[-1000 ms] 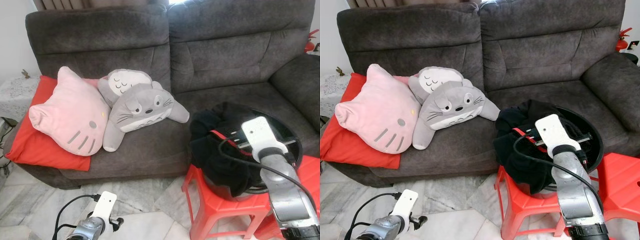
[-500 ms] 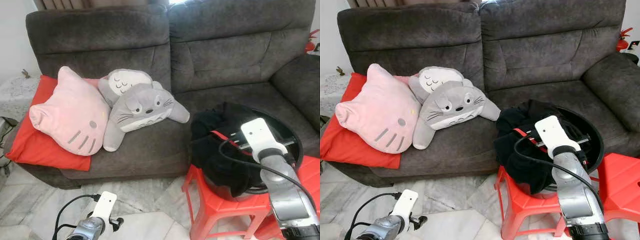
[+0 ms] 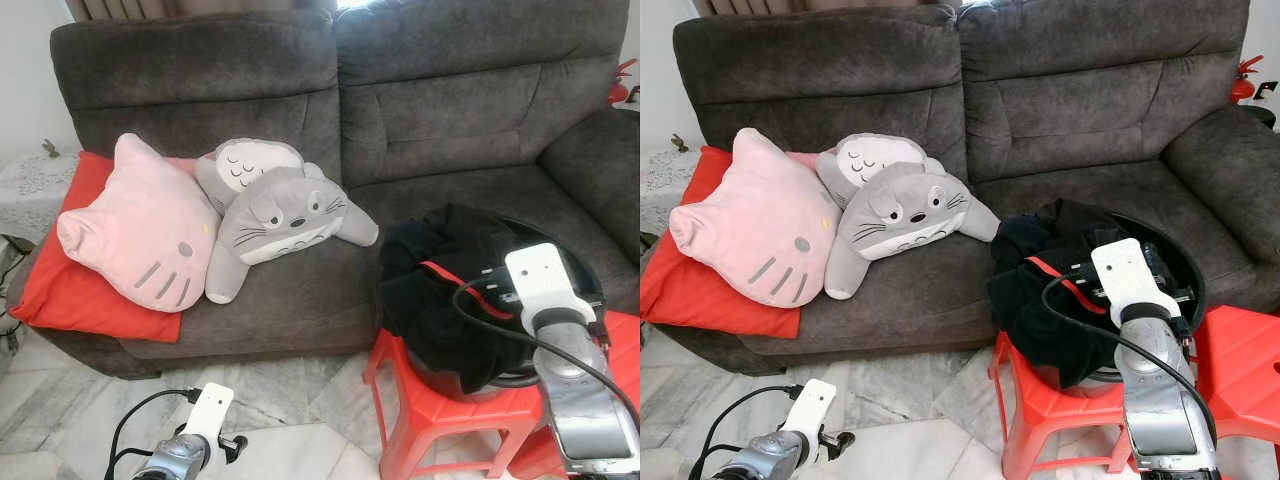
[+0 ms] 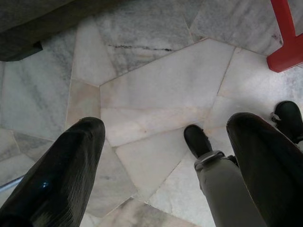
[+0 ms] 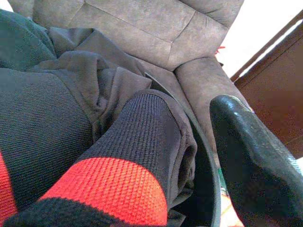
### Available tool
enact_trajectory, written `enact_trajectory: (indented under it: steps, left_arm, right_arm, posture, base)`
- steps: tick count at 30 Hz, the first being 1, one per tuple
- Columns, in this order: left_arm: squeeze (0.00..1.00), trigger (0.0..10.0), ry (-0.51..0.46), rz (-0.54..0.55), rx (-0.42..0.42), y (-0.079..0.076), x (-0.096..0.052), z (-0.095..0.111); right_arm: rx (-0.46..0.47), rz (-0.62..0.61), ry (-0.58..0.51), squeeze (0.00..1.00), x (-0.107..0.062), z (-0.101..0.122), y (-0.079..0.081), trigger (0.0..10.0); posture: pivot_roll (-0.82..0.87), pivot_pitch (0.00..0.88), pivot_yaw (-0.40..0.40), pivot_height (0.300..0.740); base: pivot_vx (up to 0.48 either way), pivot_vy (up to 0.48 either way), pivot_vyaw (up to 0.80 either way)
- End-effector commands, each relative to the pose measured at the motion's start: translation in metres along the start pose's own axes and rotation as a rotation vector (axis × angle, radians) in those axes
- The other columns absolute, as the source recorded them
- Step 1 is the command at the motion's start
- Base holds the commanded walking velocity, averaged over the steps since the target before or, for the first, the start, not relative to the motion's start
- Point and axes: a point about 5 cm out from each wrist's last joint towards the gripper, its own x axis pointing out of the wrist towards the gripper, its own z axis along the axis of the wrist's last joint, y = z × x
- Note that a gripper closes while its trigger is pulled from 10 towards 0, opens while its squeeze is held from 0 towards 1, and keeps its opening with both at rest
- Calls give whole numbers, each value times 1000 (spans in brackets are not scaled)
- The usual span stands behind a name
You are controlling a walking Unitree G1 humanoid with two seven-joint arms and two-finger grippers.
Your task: Hang hanger
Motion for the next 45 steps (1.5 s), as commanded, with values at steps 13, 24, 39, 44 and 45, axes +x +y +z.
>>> enact_trajectory:
  steps: [13,24,39,44,45]
  left_arm:
    - [0,10000,24,3,10,4,-1,-5]
    - [0,10000,24,-2,13,4,-1,-5]
    - [0,10000,24,-7,19,3,-1,-5]
    - [0,10000,23,-8,19,3,-1,-5]
    - [0,10000,23,-8,19,3,-1,-5]
  right_arm:
    - [30,28,26,1000,-17,-3,11,10000]
    - [36,-85,27,1000,-23,-5,-2,10000]
    - [59,-86,170,0,-27,-27,10,10000]
    - [67,-105,193,0,-28,-31,11,10000]
    - [67,-105,193,0,-28,-31,11,10000]
  posture:
    - [-244,0,82,740]
    - [-247,0,81,740]
    - [-246,0,79,740]
    - [-246,0,79,740]
    - [-246,0,79,740]
  base:
    - [0,0,0]
    - [0,0,0]
    - [0,0,0]
    - [0,0,0]
    - [0,0,0]
